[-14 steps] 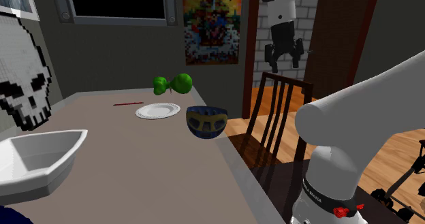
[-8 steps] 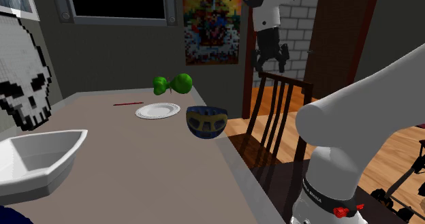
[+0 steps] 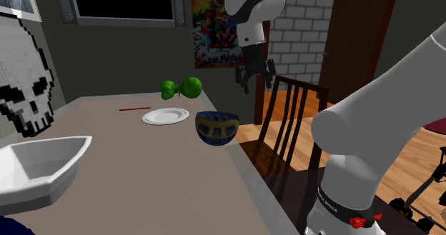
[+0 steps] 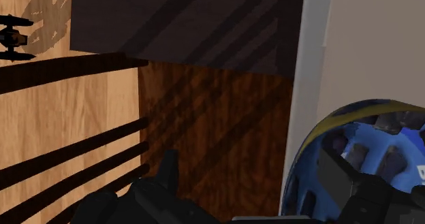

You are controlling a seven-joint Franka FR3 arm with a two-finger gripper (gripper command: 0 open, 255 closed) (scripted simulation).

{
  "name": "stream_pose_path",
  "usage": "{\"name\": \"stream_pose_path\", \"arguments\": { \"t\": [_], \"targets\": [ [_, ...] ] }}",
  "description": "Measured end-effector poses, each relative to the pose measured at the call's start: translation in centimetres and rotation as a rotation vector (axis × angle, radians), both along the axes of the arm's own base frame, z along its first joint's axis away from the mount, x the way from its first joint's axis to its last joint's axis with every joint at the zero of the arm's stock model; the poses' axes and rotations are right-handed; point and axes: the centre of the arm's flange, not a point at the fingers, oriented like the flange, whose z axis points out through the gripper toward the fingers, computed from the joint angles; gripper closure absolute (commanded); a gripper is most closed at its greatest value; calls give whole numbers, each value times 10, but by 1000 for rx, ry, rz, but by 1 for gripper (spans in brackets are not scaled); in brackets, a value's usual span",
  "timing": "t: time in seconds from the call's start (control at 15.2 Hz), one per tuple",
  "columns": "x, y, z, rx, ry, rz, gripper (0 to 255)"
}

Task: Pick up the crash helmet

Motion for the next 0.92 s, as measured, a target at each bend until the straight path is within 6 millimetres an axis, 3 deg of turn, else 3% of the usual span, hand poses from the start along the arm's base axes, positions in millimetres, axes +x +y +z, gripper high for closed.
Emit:
{"name": "stream_pose_path", "arguments": {
  "t": [0.92],
  "targets": [
    [36, 162, -73, 10, 18, 17, 0]
  ]
}}
